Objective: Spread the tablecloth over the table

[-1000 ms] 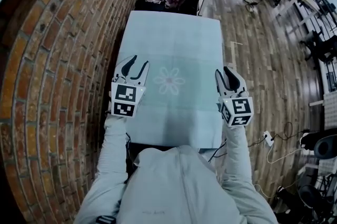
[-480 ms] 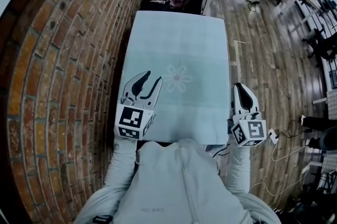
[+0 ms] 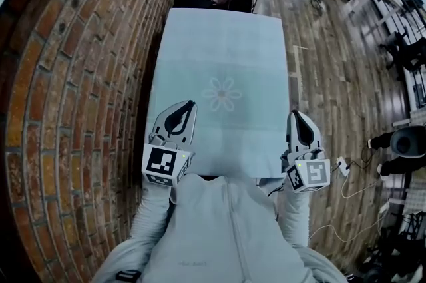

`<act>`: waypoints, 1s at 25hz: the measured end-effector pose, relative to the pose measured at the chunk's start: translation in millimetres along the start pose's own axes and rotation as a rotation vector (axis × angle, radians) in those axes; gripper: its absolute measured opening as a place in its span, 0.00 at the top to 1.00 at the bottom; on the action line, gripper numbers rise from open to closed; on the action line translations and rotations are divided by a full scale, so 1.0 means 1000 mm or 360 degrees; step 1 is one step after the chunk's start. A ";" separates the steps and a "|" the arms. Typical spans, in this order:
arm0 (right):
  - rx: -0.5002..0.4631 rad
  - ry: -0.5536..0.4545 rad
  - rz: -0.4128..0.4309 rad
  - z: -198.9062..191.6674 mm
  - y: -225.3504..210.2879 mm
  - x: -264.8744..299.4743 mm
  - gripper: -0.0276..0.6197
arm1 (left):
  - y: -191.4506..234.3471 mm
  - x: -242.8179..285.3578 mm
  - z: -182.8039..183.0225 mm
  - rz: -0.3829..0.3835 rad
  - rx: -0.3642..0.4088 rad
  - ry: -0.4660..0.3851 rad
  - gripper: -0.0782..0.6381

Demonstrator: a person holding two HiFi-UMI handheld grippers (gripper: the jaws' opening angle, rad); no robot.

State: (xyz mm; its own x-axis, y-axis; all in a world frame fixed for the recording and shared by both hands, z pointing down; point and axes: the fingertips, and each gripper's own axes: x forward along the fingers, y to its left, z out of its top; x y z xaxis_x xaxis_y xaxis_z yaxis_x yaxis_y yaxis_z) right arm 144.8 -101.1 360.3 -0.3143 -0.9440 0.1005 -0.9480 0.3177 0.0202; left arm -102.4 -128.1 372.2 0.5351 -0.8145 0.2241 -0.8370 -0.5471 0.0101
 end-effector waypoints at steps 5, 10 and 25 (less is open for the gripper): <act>0.0020 0.0017 -0.0006 -0.005 0.004 0.002 0.92 | 0.001 -0.001 -0.006 -0.0015 -0.0025 0.0011 0.86; 0.0004 0.0018 0.0007 -0.005 0.004 0.005 0.92 | 0.004 -0.001 -0.008 -0.0014 -0.0025 0.0031 0.86; -0.0028 0.0040 0.0066 -0.005 0.009 0.016 0.92 | 0.008 0.000 -0.008 -0.0001 -0.0016 0.0039 0.86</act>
State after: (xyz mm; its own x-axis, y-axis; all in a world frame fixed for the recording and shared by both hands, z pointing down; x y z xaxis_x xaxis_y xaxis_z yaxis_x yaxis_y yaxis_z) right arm 131.3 -113.1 367.1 -0.3515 -0.9276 0.1267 -0.9331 0.3581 0.0333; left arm -109.8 -130.4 380.5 0.5328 -0.8090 0.2481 -0.8378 -0.5457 0.0199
